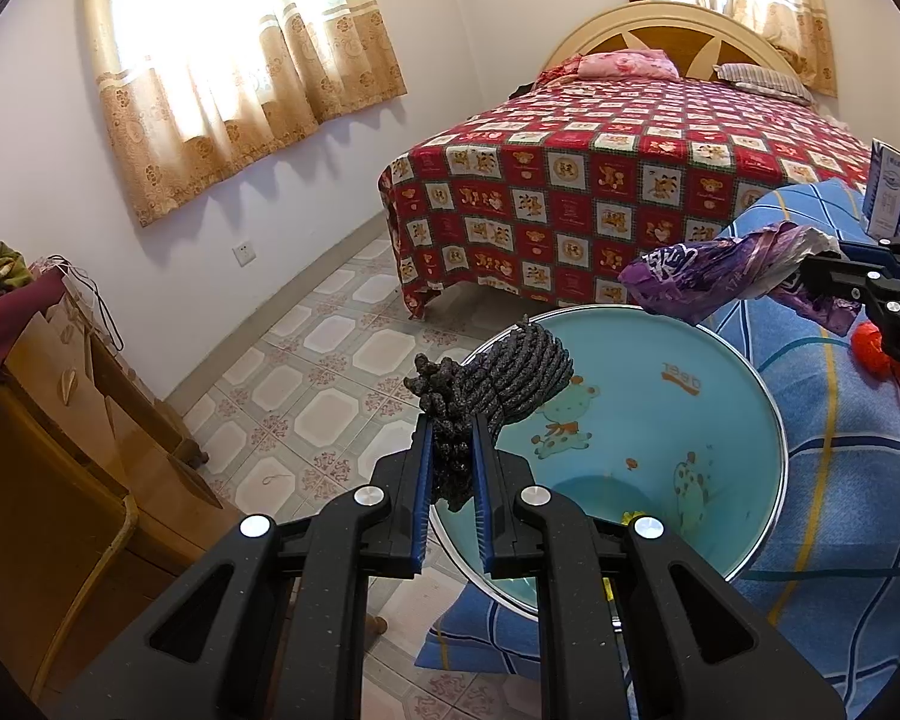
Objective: Collect trash
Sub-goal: 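Carry the black glove and purple wrapper over the blue bin with both grippers, then open both grippers to drop the glove and wrapper into the bin, then grasp the red plastic bag with the left gripper while the right grasps the red mesh net, then carry the red plastic bag and red mesh net over the blue bin with both grippers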
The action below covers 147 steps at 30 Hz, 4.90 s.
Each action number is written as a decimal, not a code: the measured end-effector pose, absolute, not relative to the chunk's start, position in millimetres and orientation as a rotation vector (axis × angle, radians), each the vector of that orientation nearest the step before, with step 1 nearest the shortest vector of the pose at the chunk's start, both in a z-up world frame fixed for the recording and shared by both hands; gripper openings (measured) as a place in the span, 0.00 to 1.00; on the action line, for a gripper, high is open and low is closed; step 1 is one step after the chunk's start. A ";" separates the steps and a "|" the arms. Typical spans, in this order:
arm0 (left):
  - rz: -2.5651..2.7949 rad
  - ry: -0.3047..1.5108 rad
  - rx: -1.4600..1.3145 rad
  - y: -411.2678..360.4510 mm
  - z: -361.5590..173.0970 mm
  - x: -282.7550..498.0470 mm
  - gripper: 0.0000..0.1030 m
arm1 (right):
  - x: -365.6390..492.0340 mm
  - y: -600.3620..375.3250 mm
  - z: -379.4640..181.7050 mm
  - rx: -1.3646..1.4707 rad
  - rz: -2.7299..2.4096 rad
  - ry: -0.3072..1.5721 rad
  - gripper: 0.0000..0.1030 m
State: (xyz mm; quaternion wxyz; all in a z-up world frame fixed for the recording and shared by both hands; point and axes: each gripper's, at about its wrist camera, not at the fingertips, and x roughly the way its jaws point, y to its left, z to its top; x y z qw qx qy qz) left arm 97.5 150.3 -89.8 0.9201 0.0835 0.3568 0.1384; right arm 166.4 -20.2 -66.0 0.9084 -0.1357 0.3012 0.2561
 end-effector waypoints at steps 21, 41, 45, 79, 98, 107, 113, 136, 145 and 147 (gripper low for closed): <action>0.262 0.737 0.160 142.3 -92.1 98.9 0.32 | 161.4 -9.4 -66.8 -0.283 0.568 0.627 0.38; 0.043 0.809 0.218 52.3 -130.0 98.1 0.58 | 66.7 -193.0 -47.0 -0.149 0.193 0.573 0.63; -0.009 0.803 0.234 25.5 -132.6 99.6 0.58 | 48.1 -260.8 -61.5 -0.051 0.026 0.627 0.63; -0.106 0.728 0.240 -30.6 -101.9 112.4 0.59 | 17.9 -287.5 -66.7 -0.032 0.101 0.613 0.11; -0.299 0.819 0.194 -92.2 -123.2 152.4 0.02 | 31.0 -364.1 -78.0 0.033 -0.088 0.602 0.12; -0.248 0.697 0.215 -63.6 -83.4 124.1 0.02 | 29.6 -336.5 -45.4 0.023 -0.028 0.511 0.12; -0.170 0.667 0.222 -33.3 -69.1 116.7 0.02 | 50.5 -300.9 -30.8 0.006 0.053 0.479 0.12; 0.084 0.707 0.190 65.5 -79.3 114.7 0.02 | 136.4 -149.1 -37.7 -0.128 0.315 0.499 0.13; 0.131 0.713 0.173 89.5 -79.7 110.6 0.02 | 152.2 -105.1 -49.5 -0.170 0.374 0.510 0.13; 0.139 0.715 0.169 94.4 -79.6 110.3 0.02 | 153.2 -99.5 -51.5 -0.175 0.385 0.511 0.13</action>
